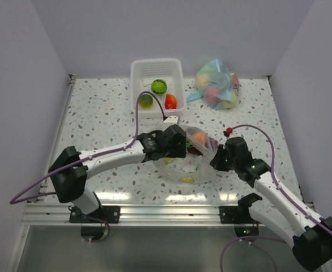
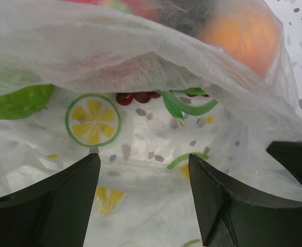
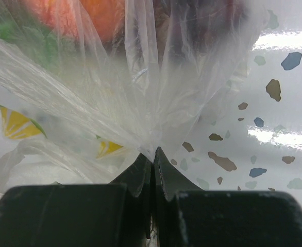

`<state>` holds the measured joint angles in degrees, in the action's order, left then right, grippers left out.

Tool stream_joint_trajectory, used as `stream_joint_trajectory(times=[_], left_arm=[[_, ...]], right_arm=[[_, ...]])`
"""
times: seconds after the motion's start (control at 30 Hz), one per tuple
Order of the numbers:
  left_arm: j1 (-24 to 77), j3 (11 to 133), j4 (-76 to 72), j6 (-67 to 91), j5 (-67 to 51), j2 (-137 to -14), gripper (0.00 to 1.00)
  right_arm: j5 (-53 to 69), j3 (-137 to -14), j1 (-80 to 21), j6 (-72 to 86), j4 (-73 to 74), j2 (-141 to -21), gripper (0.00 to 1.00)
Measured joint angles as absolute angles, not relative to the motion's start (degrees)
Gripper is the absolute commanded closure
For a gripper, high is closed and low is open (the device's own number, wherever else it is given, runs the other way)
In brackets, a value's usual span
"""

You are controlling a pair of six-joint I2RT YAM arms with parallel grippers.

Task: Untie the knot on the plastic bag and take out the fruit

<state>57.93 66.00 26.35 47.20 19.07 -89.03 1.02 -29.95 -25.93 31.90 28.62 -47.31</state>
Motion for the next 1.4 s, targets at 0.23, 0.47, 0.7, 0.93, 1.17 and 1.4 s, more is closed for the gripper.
stream_joint_trajectory(times=[0.23,0.47,0.7,0.93,1.17,1.4], left_arm=[[55.5,70.7,28.8,58.3,20.5,-94.2,0.28],[54.7,70.7,28.4,68.8,23.2,-94.2,0.28],[54.4,71.5,27.9,74.1,23.8,-95.5,0.28],[54.2,74.5,27.9,75.4,23.8,-100.3,0.34],[54.1,74.5,28.0,75.6,23.7,-101.8,0.58],[54.0,74.1,28.2,73.8,23.1,-101.8,0.80]], right_arm=[[1.1,-30.0,-25.9,31.9,28.6,-46.1,1.00],[2.3,-29.4,-25.9,32.4,27.6,-45.2,1.00],[3.1,-28.2,-25.9,32.8,27.0,-44.5,1.00],[4.1,-27.8,-25.9,32.9,25.8,-44.5,1.00],[4.1,-27.8,-25.9,33.0,25.6,-44.5,1.00],[4.1,-27.8,-25.9,33.0,25.6,-44.5,1.00]])
